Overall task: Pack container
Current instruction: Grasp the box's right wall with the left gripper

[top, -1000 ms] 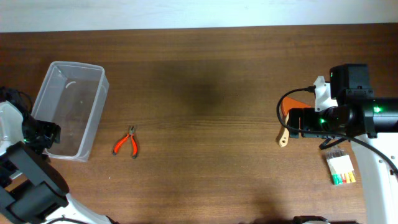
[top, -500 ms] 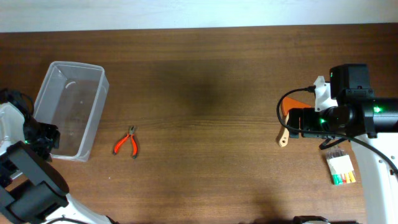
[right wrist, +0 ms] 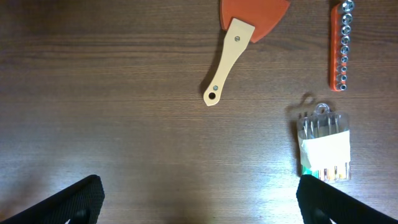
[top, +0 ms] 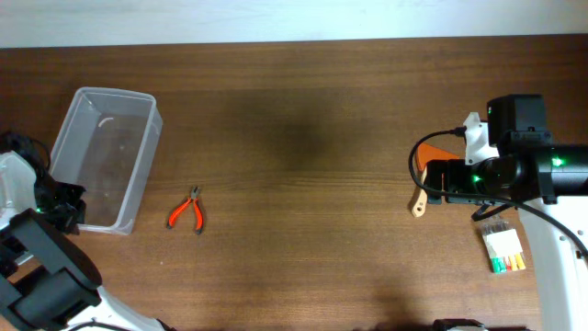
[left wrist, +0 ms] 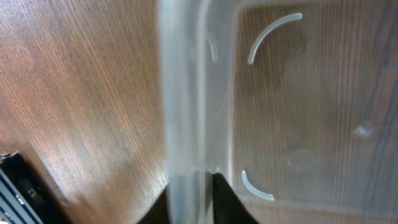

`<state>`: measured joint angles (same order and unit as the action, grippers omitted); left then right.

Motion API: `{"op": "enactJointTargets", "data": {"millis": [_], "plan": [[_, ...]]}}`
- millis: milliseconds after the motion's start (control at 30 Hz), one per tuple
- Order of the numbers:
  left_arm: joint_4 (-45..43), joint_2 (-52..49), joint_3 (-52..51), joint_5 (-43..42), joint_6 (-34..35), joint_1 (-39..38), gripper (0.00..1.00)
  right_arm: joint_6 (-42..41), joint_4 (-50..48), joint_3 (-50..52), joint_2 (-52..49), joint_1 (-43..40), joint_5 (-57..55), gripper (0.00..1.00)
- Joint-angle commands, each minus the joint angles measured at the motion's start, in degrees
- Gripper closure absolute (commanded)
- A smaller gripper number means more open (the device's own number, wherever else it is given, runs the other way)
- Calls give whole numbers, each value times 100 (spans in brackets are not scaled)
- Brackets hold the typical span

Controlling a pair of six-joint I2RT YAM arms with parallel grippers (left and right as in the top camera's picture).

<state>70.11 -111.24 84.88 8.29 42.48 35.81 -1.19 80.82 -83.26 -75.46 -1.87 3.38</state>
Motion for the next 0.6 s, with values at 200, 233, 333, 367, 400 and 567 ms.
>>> {"op": "enactJointTargets", "data": {"millis": [200,233,333,367,400,567], "plan": [[66,-20,-63,55,-55,24,98,37,4,-131,17,35,-107,1],[66,-20,-63,55,-59,24,98,39,2,-129,17,35,-107,1],[46,-17,-63,57,-190,24,98,39,2,-129,17,35,-107,1],[48,-17,-63,57,-221,24,98,37,2,-131,17,35,-107,1],[50,-15,-63,57,-225,20,98,37,2,-131,20,35,-107,1],[-59,111,-61,55,-472,-87,98,37,-2,-131,20,35,-107,2]]}}
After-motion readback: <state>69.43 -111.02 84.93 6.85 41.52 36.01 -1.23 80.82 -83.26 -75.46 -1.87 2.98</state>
